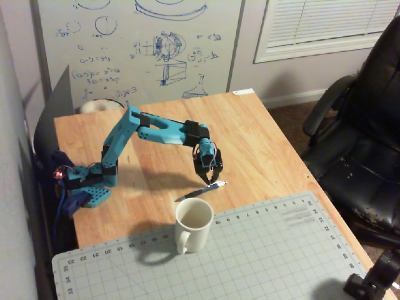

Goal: Touch the pen.

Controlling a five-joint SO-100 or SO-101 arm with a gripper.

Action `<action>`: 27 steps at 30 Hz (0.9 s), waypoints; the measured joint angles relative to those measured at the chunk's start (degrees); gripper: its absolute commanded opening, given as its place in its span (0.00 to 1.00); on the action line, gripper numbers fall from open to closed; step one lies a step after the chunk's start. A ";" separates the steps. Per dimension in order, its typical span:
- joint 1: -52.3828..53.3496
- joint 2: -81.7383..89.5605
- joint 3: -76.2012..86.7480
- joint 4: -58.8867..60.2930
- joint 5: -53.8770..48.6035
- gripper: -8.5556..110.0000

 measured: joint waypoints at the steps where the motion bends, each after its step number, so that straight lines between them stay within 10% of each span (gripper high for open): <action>1: 0.00 0.00 0.00 0.00 0.00 0.08; 27: 1.05 -2.64 0.00 0.00 0.00 0.08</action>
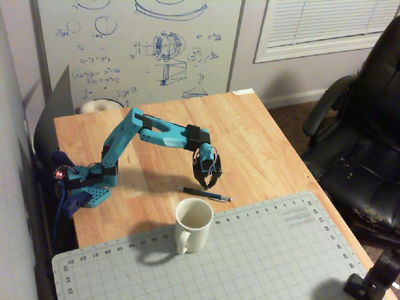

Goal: Touch the pen.

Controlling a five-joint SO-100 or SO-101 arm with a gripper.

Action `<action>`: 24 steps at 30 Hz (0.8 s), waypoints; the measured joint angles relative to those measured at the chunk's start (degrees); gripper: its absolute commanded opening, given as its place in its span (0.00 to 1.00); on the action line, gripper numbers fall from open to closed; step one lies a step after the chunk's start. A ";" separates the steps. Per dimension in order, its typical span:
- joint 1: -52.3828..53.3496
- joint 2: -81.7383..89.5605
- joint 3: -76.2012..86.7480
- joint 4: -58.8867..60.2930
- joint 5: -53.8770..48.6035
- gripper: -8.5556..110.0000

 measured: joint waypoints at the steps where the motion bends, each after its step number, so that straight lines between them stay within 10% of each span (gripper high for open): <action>1: 0.00 0.53 0.00 0.00 0.00 0.08; 24: 1.49 4.31 0.00 17.31 0.00 0.08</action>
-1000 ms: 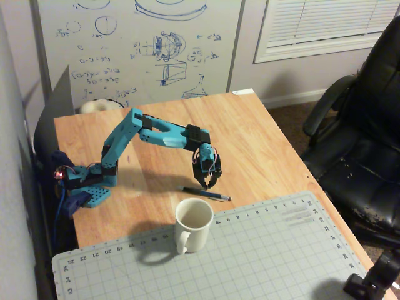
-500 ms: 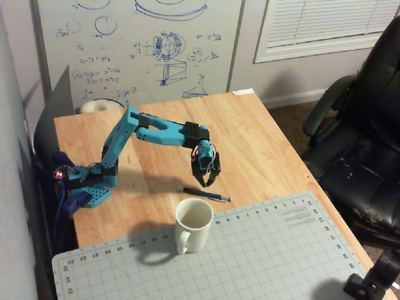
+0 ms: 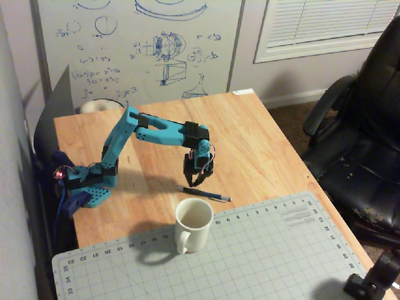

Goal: Touch the pen.

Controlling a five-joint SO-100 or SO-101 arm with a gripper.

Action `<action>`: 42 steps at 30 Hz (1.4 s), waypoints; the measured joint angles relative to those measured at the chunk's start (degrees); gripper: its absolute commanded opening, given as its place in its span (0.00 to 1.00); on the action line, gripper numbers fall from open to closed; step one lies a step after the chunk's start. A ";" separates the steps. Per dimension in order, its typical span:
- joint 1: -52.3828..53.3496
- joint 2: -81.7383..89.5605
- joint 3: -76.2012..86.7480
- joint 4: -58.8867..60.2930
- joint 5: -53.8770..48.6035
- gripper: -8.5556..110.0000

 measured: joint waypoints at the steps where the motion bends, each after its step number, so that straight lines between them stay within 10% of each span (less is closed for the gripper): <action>1: 0.00 0.00 0.00 0.09 0.00 0.08; 42: 2.11 0.00 0.00 0.26 0.00 0.08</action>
